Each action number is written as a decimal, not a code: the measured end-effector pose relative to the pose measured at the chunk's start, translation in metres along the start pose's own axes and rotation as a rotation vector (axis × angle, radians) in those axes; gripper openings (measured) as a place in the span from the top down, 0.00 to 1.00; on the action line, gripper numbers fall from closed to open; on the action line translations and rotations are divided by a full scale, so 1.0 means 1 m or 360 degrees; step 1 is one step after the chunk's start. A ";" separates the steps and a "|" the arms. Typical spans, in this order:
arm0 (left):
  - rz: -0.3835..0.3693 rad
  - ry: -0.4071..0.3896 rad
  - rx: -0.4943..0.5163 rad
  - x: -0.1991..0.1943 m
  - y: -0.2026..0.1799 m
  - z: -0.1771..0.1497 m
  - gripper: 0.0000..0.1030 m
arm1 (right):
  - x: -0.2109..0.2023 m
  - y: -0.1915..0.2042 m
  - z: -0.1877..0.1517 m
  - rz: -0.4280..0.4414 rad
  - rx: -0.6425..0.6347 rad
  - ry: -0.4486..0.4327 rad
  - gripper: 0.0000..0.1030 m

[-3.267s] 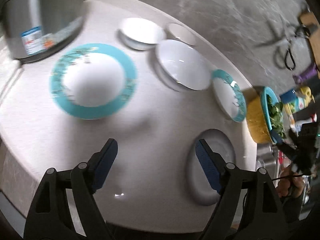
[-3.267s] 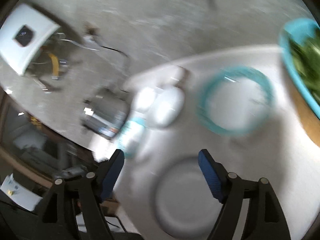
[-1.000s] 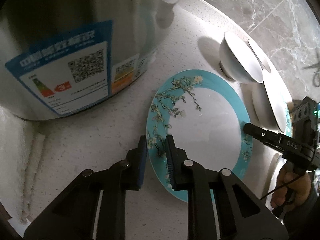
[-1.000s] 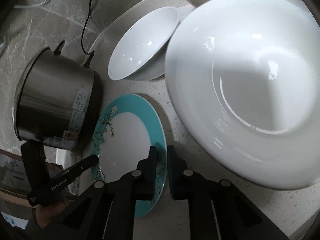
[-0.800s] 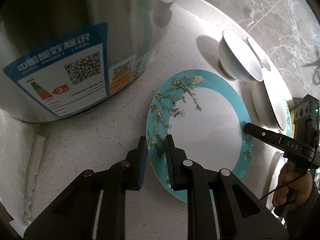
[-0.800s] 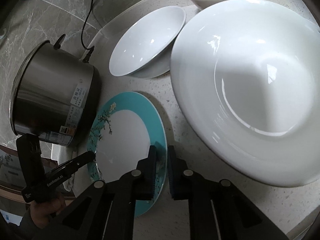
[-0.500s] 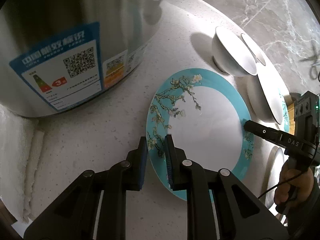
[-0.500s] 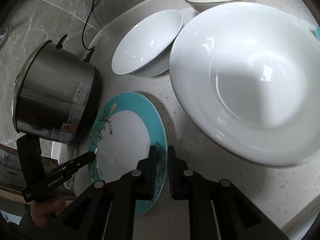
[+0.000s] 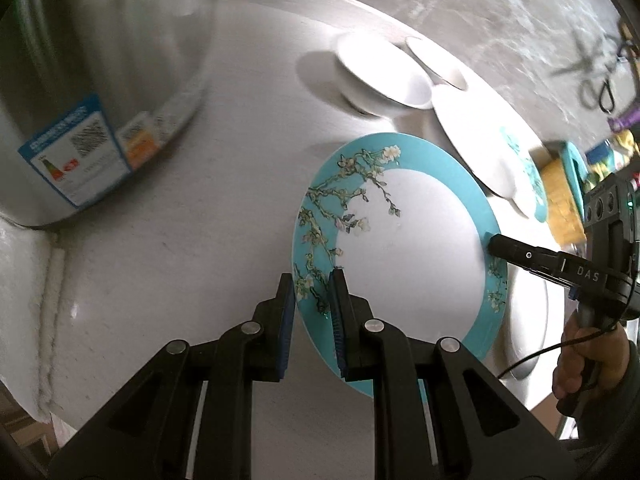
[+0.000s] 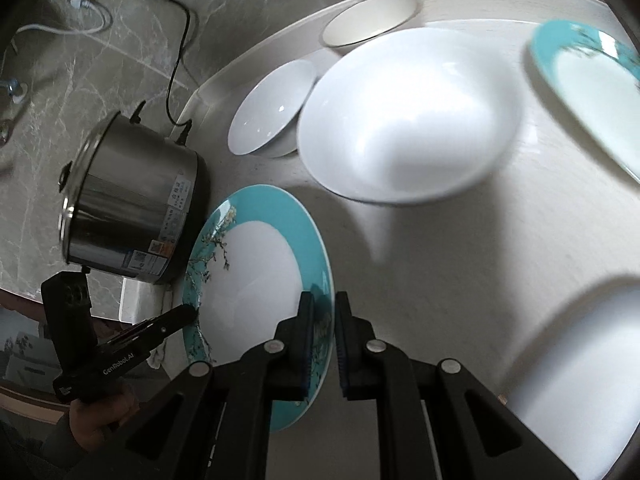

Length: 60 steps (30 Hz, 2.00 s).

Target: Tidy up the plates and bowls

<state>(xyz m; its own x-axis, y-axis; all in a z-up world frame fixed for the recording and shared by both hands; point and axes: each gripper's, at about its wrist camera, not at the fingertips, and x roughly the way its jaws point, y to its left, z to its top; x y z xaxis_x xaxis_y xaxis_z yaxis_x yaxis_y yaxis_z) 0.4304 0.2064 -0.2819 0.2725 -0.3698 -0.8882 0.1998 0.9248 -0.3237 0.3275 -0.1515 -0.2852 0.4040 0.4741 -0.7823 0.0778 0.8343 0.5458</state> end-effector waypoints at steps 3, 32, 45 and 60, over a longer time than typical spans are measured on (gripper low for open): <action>-0.0025 0.0010 0.0063 0.002 -0.030 -0.007 0.86 | -0.023 -0.012 -0.011 -0.0016 0.0026 -0.0033 0.88; -0.0050 0.0157 0.0440 0.091 -0.283 -0.106 0.85 | -0.158 -0.201 -0.099 -0.0176 0.0193 -0.0192 0.87; 0.0122 0.0136 0.0569 0.094 -0.288 -0.105 0.84 | -0.145 -0.168 -0.101 -0.0566 -0.0199 -0.0185 0.82; 0.0337 0.0099 0.0743 0.104 -0.306 -0.112 0.71 | -0.128 -0.142 -0.106 -0.0918 -0.0576 -0.0159 0.80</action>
<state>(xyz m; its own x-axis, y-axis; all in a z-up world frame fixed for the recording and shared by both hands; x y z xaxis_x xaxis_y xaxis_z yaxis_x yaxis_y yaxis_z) 0.2924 -0.1048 -0.3115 0.2986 -0.1598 -0.9409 0.5491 0.8351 0.0325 0.1678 -0.3010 -0.2951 0.4727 -0.0875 -0.8769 0.0033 0.9952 -0.0976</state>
